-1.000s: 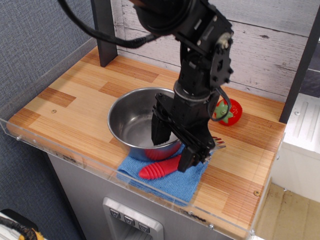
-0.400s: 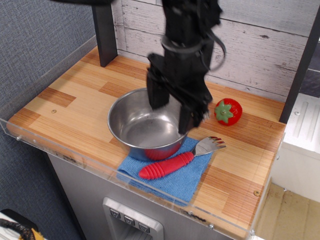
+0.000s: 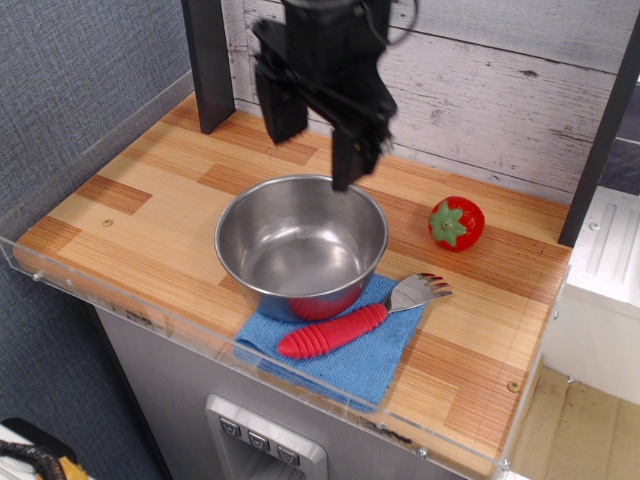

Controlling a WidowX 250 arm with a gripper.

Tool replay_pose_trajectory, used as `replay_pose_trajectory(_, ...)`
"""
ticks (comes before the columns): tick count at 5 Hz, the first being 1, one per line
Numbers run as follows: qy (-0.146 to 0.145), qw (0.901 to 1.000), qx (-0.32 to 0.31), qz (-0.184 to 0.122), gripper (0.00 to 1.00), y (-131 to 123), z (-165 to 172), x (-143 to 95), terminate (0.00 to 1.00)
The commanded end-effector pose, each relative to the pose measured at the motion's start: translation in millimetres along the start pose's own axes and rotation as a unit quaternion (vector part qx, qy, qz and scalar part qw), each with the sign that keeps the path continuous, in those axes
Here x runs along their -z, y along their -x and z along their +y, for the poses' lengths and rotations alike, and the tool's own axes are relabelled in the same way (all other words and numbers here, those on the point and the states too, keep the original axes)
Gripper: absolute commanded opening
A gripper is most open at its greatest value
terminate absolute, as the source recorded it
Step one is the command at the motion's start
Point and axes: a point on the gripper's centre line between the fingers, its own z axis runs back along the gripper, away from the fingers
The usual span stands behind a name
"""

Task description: Put the pan on the cloth.

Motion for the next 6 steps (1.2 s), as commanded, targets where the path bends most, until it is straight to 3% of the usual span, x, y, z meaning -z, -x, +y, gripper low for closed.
replay_pose_trajectory(1,-0.029,0.998,-0.022,-0.052,1.0,4.5,21.6,-26.7,0.0)
replay_pose_trajectory(5,-0.034,0.9984,-0.026,-0.038,1.0,5.1,19.7,-25.5,0.0)
replay_pose_trajectory(6,-0.034,0.9984,-0.026,-0.038,1.0,5.1,19.7,-25.5,1.0)
